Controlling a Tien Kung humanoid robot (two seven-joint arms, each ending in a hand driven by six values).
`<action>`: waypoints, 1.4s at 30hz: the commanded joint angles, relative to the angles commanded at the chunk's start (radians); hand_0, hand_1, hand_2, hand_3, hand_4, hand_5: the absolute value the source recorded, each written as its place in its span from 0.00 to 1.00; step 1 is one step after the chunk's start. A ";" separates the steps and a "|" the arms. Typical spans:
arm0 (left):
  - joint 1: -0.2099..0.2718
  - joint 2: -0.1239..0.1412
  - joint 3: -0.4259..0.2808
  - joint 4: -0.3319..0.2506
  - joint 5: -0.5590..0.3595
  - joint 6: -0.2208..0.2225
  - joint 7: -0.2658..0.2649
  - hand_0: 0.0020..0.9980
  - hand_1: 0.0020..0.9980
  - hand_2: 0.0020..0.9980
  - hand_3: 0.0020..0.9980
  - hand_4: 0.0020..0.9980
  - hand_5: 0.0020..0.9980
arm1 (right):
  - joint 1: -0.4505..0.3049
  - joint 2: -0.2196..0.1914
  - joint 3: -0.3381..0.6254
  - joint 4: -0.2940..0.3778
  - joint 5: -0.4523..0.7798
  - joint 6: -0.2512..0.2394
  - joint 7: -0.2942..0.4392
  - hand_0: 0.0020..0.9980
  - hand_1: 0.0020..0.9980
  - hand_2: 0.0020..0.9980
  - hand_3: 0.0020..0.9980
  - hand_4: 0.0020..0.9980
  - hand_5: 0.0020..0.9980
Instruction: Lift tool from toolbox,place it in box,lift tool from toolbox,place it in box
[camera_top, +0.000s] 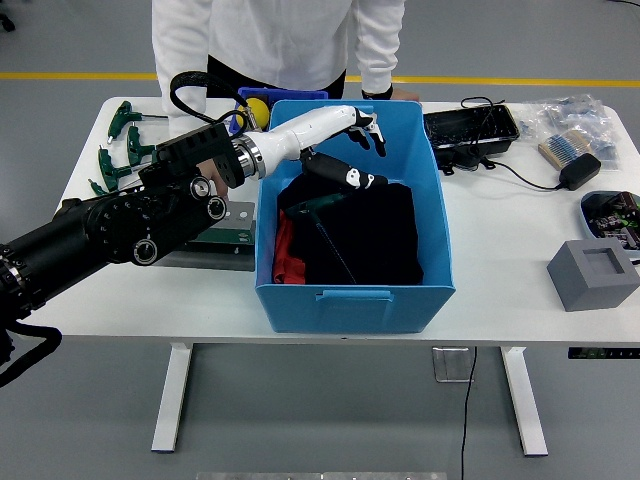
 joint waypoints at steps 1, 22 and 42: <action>0.003 0.003 -0.005 -0.002 0.007 -0.001 0.001 0.73 0.69 0.80 0.62 0.86 0.47 | -0.002 0.000 0.000 0.000 0.002 -0.001 0.000 0.73 0.73 0.78 0.62 0.88 0.70; 0.317 0.202 -0.597 -0.188 0.425 -0.056 0.163 0.53 0.54 0.64 0.59 0.88 0.50 | -0.053 0.020 -0.018 0.000 0.075 -0.024 0.017 0.73 0.73 0.78 0.62 0.88 0.70; 0.683 0.081 -1.158 -0.364 0.100 0.304 0.608 0.44 0.49 0.61 0.61 0.86 0.56 | -0.064 0.032 -0.031 0.002 0.100 -0.036 0.018 0.73 0.72 0.78 0.62 0.88 0.70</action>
